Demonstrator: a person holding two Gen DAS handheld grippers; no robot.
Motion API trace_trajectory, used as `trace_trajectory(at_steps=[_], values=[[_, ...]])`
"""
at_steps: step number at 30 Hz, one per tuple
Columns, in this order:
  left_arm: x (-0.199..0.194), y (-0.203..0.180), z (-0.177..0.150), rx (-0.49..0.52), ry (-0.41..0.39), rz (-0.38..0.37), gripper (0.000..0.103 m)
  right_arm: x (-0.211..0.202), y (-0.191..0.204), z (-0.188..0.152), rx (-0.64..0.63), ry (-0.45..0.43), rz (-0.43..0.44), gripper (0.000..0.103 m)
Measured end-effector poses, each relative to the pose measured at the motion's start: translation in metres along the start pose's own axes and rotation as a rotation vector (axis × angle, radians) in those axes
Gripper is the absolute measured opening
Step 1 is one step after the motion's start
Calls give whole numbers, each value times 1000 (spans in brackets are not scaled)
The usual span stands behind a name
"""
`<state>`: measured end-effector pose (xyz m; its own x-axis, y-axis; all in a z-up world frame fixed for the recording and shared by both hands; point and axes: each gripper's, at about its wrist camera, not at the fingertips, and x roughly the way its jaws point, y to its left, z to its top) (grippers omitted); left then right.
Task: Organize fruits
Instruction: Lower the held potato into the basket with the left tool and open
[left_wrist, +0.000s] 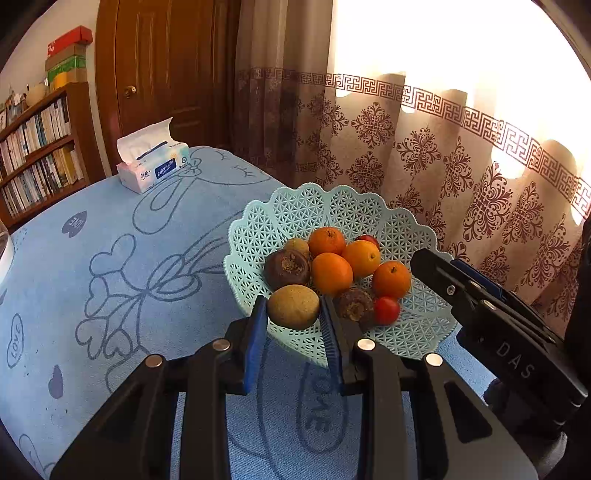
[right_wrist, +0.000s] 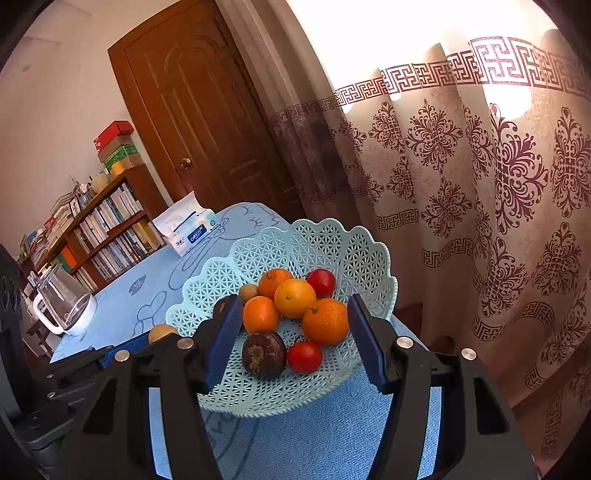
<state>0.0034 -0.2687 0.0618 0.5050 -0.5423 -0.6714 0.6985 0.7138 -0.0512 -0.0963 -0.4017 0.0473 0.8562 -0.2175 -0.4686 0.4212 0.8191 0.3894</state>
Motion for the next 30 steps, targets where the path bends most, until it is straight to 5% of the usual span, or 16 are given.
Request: trace_trajectory(at_steps=[16,22,30], values=[[1,-3,-6,8,4,-19,33,0,-2,-1,9,-1,-5,68],[-11,-9,-8,29,-35,0,66,-1,-2,-2,12,-3,-7,73],[-21,-12,-9,60,-82,84,82,-3,-5,-1,32,-22,-19,87]])
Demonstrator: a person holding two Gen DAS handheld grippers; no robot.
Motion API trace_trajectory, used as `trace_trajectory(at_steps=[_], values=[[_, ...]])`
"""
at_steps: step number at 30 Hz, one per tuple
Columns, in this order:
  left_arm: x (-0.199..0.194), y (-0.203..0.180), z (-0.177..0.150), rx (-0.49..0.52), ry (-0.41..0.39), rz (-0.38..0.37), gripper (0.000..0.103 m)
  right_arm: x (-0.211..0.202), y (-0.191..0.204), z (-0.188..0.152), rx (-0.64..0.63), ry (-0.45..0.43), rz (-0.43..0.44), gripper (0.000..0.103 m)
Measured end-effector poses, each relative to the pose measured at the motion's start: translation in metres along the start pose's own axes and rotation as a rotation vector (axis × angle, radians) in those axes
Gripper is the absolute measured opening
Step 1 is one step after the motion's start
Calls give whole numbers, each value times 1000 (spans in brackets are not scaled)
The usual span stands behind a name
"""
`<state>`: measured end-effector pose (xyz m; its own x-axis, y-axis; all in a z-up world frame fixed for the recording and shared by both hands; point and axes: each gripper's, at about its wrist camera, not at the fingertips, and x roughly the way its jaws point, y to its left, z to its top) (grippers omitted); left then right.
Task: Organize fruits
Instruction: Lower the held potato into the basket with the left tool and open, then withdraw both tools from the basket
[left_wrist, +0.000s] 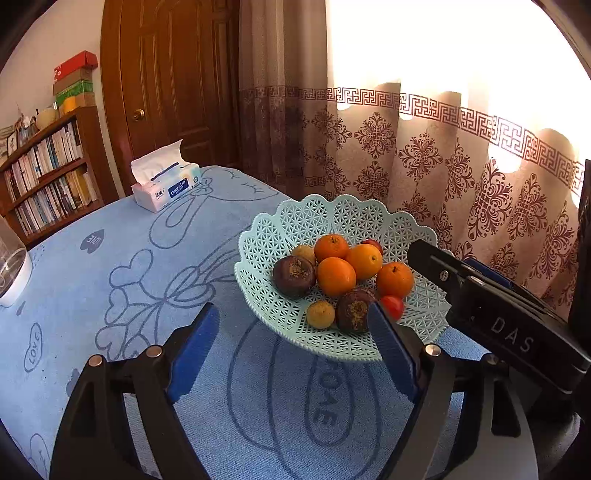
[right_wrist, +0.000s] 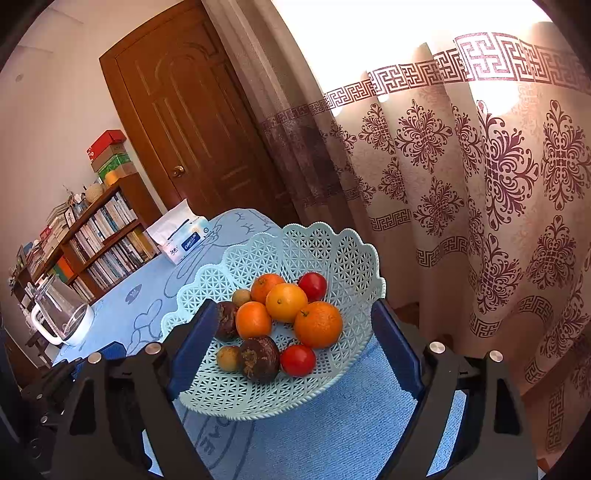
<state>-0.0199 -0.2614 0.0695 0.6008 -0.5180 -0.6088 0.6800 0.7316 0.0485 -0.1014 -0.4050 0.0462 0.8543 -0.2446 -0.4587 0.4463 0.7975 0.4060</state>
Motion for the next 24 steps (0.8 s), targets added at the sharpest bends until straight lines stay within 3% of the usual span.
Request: trace_trajectory(at_steps=[13,16,24], values=[[-10,5,-4,25,-23,94,82,-8,6,0,-33,-31,-5,100],[-13,9,-5,15,-30,114,93,-11,8,0,-51,-38,-15,100],[-18,15,-5,1,-37,165,93,-19,10,-3,-105,-34,-32,100]])
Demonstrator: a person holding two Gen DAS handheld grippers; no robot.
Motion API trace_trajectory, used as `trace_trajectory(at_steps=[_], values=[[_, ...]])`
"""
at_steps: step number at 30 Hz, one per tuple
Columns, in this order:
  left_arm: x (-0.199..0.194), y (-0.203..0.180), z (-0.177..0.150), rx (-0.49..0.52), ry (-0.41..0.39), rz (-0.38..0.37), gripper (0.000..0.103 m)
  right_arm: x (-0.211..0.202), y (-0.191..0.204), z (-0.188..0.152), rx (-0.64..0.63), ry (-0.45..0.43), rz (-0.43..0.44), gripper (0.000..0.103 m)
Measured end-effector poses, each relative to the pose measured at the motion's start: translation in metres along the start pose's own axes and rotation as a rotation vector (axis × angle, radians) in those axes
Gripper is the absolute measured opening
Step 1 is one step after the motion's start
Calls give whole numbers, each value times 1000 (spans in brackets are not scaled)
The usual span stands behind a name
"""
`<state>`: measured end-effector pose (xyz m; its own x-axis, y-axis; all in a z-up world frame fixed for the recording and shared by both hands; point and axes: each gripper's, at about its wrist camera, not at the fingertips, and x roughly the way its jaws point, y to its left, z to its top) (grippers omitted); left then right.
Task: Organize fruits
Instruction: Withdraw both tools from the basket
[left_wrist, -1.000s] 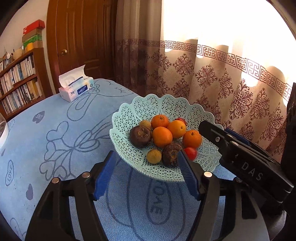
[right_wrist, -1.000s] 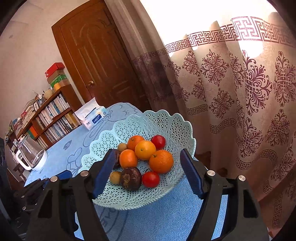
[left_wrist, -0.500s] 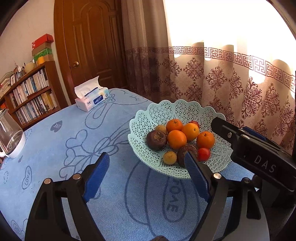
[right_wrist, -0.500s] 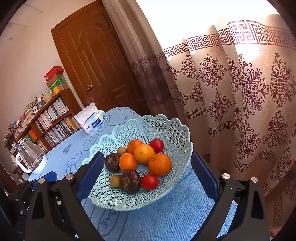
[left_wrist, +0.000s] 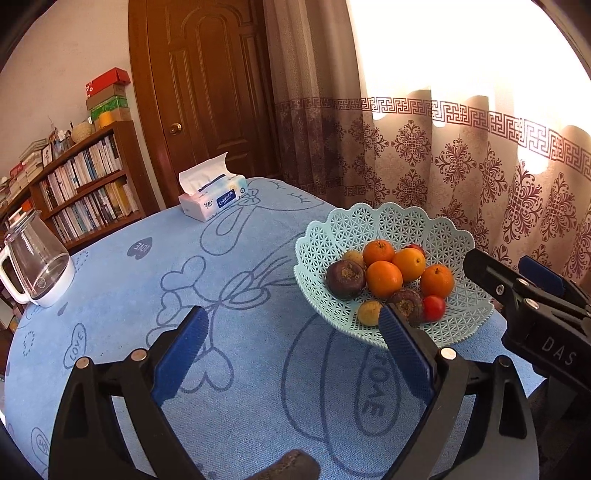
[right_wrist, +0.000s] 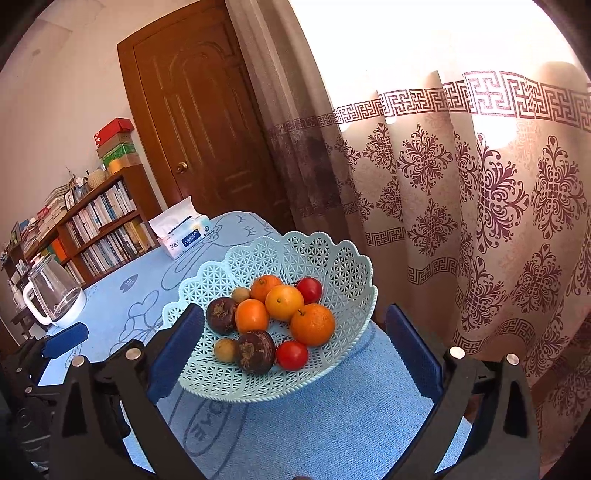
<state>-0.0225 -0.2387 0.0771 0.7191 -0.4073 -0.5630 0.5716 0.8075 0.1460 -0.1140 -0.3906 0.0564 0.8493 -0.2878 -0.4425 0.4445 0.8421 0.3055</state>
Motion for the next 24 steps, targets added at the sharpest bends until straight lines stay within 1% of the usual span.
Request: trace_trajectory(at_steps=[5,10,24], values=[[-1,4,-1,-10,2,25,93,-3,2,-3,-29,12,2,100],[-4,8,-2,-4,-12,64,93,-6,6,-7,-61,22,12,100],[-8,6,-3,19,-25,94,93,-5,10,-9,-80,32,19,100]])
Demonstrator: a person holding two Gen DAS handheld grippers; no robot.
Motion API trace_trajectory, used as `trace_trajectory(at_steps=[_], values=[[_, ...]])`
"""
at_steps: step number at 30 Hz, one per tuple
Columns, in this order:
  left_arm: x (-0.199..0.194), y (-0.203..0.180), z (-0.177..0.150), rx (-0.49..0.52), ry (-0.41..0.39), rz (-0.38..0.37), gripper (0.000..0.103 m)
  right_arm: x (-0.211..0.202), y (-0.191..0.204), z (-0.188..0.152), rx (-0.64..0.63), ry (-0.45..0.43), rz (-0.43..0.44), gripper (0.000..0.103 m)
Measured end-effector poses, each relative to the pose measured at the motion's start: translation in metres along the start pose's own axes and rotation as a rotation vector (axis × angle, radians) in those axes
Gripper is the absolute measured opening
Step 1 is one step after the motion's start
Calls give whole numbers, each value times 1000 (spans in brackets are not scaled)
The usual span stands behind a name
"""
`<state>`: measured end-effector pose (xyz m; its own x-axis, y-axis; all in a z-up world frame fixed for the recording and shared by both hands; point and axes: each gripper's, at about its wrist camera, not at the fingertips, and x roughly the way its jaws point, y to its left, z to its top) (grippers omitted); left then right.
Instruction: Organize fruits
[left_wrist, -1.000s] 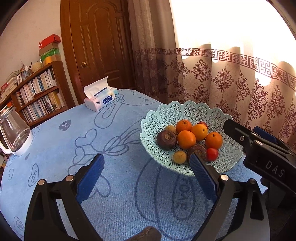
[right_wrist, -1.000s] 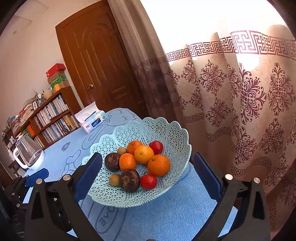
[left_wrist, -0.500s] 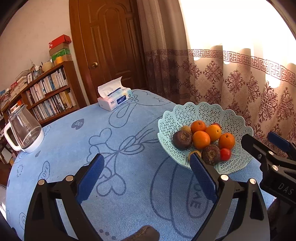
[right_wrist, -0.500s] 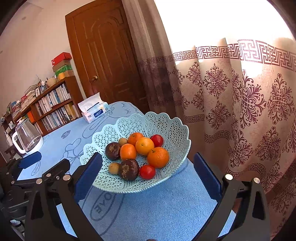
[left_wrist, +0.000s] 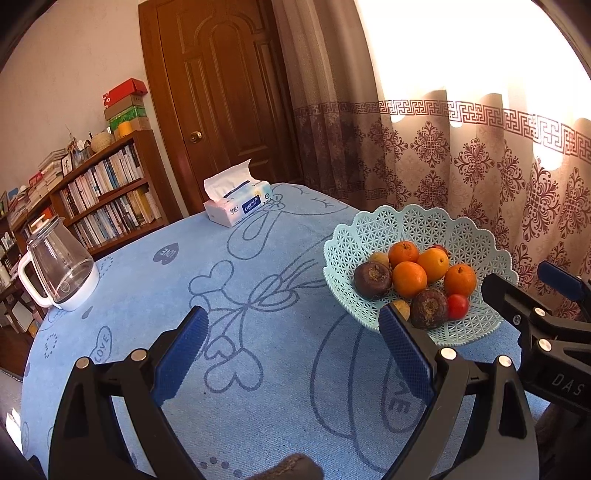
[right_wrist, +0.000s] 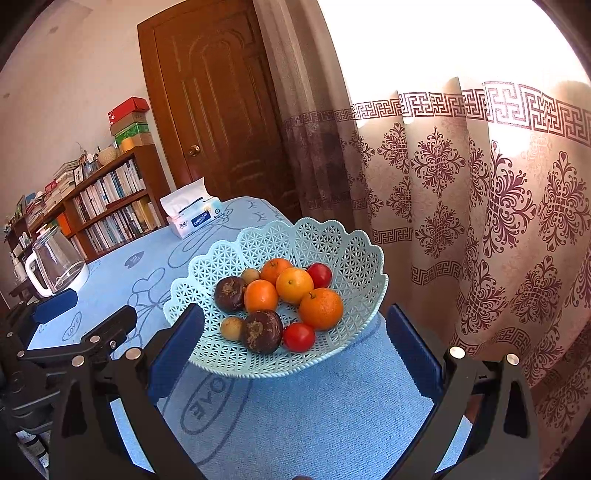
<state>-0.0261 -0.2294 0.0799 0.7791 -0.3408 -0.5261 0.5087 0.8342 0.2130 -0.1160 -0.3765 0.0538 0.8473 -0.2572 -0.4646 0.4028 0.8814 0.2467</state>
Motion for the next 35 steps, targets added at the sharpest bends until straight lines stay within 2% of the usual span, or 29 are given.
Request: trace_trajectory(at_steps=[26,35], values=[[0,-3,0,30,0,15,93,2,-1,-3,8,2,-1,100],[-6,7,-5,-2,21,13,93,0,-1,-2,4,-4,-10,100]])
